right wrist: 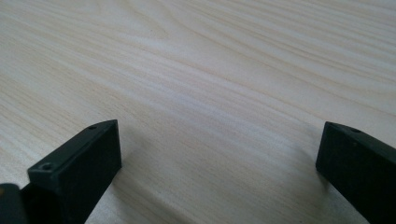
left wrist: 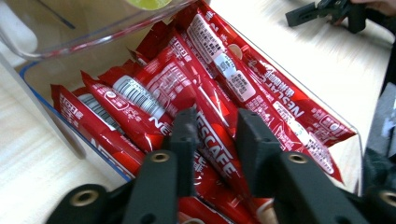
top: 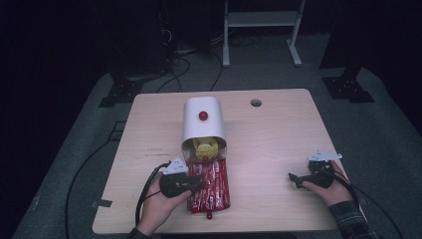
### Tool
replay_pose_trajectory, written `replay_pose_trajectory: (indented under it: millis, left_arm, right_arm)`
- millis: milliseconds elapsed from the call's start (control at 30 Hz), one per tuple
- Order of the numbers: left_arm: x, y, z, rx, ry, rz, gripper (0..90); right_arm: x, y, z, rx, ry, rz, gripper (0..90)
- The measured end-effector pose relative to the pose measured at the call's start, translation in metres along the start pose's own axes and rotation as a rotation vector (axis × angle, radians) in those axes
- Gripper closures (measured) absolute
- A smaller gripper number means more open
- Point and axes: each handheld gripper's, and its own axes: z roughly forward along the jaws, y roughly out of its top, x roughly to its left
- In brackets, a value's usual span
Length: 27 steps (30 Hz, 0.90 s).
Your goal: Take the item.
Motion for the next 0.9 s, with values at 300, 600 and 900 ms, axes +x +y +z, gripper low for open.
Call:
replay_pose_trajectory:
  millis: [300,600,900]
  left_arm:
    - [0.000,0.003,-0.002,0.012,-0.008,-0.034,78.1]
    - [-0.001,0.006,-0.012,-0.010,-0.015,-0.032,78.5]
    - [-0.001,0.007,-0.020,-0.035,-0.029,-0.036,78.5]
  right_arm:
    - [0.000,0.000,0.000,0.000,0.000,0.000,0.0]
    - [0.000,0.000,0.000,0.000,0.000,0.000,0.0]
    - [0.000,0.000,0.000,0.002,0.000,0.001,0.0]
